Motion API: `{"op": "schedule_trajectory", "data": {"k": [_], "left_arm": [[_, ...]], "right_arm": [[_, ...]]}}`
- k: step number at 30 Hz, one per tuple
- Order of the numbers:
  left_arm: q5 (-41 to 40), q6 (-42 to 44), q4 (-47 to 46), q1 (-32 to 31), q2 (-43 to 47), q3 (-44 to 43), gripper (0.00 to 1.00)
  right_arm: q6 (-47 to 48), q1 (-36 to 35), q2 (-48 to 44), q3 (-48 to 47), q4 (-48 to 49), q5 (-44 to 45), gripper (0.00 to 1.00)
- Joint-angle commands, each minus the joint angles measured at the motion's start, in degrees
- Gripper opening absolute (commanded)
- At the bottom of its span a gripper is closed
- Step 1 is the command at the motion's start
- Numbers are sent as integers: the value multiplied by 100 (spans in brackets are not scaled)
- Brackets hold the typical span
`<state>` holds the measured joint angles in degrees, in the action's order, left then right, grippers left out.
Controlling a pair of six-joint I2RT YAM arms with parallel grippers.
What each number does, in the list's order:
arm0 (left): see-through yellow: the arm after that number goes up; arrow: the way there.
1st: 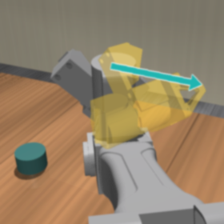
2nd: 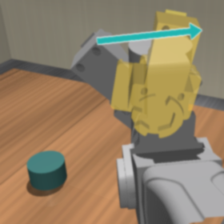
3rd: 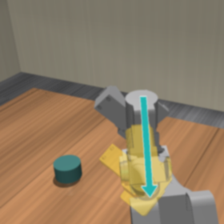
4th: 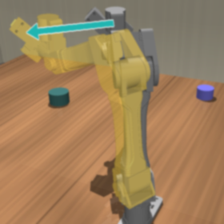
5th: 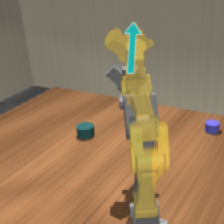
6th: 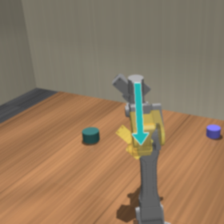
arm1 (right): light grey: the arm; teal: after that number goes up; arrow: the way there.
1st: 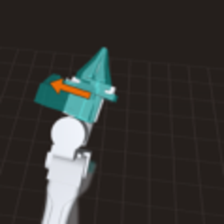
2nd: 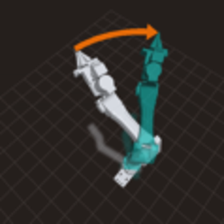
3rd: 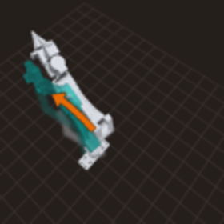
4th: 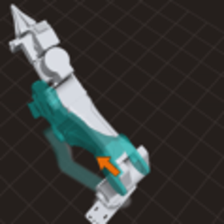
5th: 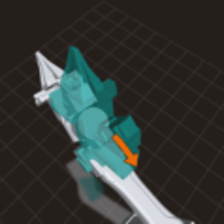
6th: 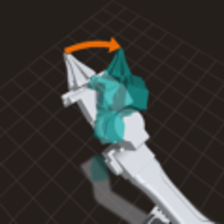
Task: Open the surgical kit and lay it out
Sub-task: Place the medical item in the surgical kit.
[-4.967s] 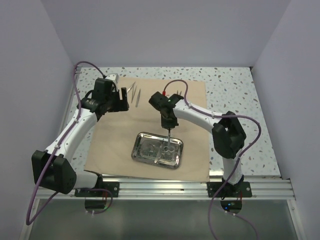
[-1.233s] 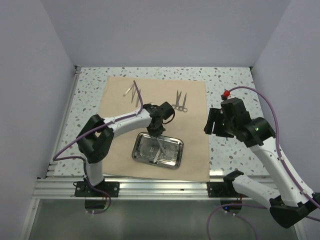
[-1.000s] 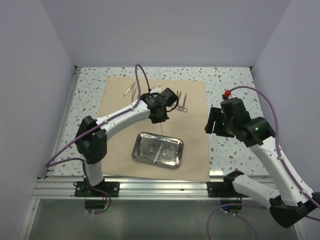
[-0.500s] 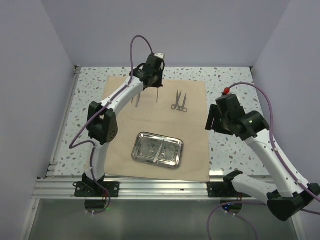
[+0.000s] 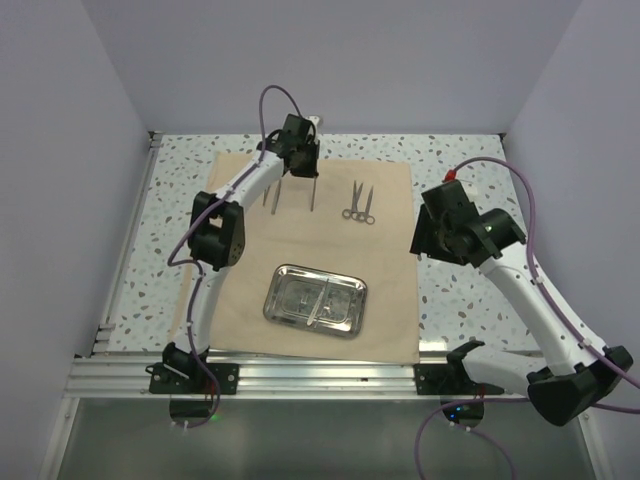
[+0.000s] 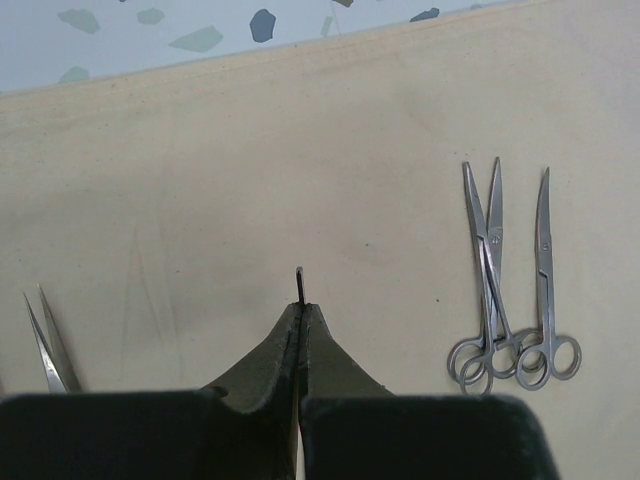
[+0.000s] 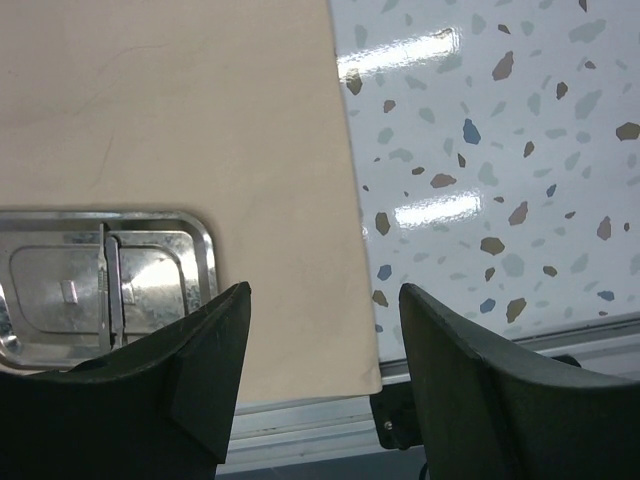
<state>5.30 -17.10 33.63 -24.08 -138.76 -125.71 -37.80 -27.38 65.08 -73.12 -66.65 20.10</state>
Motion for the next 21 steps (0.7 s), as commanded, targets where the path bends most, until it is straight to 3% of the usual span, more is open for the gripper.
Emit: {"op": "schedule_trajectory", "data": {"k": [1,2,4,5,8,12,15,21], "left_arm": [[331,5,-357,8,-46,20,0],[323,-38,-357,8,-72,12,9],[314,-65,-374,8,-81,3,16],[270,-91,-383,8,-64,-6,26],[147,-118,-305,8,77,-172,34],[-143,-127,-50,8,690,-235,36],[-275,-135,65,-88,1339,247,34],[-1179,-117,302,-1131,2571,2197,29]], "right_arm": [[-105,-13,92,-132,-23,188,64],[-87,-13,119,-141,3,161,64],[-61,-22,180,-141,47,126,64],[-52,-13,189,-141,47,100,64],[-17,-13,181,-115,100,12,64],[45,-22,58,-44,187,-128,64],[97,-13,-74,52,240,-225,64],[194,-13,-417,298,328,-428,64]]}}
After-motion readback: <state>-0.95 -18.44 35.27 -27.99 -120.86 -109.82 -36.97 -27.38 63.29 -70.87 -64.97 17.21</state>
